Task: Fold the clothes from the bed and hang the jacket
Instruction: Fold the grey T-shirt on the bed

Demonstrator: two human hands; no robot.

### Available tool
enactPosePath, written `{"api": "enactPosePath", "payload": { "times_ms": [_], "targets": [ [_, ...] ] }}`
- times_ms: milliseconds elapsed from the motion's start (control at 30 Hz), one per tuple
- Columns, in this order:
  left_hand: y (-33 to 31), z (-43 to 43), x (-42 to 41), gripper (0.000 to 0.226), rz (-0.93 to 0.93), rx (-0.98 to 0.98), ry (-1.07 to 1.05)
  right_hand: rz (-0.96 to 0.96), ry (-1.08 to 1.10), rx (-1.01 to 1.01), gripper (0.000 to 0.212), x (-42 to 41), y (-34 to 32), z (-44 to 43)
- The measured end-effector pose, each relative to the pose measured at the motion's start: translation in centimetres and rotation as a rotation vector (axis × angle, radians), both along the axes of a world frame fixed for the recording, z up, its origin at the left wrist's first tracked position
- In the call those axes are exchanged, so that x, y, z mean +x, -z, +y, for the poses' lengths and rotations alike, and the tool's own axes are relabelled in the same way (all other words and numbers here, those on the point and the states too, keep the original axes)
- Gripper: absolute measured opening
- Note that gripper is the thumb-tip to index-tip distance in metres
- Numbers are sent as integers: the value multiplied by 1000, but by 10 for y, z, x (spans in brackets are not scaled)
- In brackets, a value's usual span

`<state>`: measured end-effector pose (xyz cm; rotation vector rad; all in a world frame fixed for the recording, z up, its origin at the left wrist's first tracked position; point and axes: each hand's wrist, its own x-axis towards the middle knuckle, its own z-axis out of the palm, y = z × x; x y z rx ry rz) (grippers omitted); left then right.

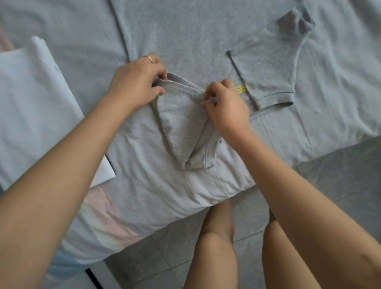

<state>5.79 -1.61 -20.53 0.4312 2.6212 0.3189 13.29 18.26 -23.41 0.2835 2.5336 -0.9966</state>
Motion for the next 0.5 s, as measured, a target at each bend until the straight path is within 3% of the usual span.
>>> {"api": "enactPosePath", "payload": {
  "times_ms": [233, 433, 500],
  "targets": [
    [7, -2, -12, 10, -132, 239, -17, 274, -230, 4, 5, 9, -3, 5],
    [18, 5, -16, 15, -153, 275, -152, 3, 39, -111, 21, 15, 4, 8],
    [21, 6, -14, 17, -151, 280, -209, -7, 100, -123, 20, 12, 4, 7]
  ]
}}
